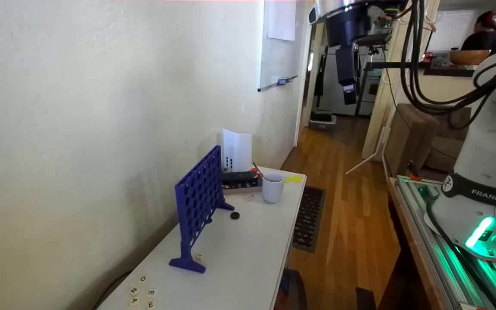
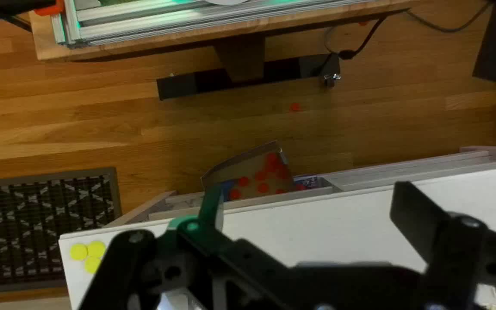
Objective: Take the spoon out of the cup
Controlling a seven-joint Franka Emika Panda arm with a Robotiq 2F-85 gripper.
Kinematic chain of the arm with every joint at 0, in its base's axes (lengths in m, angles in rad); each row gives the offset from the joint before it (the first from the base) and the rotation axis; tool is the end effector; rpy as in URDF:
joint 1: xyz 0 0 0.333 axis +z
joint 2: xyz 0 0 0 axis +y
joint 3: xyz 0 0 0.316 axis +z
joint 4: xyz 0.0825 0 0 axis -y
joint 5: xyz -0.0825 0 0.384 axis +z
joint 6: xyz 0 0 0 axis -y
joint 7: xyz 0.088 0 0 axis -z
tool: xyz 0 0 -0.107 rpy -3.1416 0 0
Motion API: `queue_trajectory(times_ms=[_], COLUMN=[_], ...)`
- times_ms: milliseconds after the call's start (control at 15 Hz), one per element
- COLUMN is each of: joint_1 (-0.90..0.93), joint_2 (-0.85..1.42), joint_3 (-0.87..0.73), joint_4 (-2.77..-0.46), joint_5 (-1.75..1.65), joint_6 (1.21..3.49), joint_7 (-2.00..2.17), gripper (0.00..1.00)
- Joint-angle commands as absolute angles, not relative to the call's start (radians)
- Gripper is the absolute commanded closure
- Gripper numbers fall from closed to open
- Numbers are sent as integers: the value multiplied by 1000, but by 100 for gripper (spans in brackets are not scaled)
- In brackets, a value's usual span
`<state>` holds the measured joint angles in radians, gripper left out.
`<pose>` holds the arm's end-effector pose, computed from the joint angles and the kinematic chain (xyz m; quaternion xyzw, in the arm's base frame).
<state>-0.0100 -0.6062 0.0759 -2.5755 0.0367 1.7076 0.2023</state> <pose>0.3303 0.0254 0.4400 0.9880 -0.0819 -0.1295 0.0203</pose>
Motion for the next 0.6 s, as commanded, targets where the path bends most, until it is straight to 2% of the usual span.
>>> queue_trajectory(times_ms=[0,333,533], joint_1=[-9,-9,-16], joint_2=[-606,-606,-555], joint_3=[74,74,26], joint_4=[-2574,-2574,-2553], joint_5=[36,36,59], joint_6=[1706,1706,1782], joint_7=[203,203,145], gripper=[0,0,0])
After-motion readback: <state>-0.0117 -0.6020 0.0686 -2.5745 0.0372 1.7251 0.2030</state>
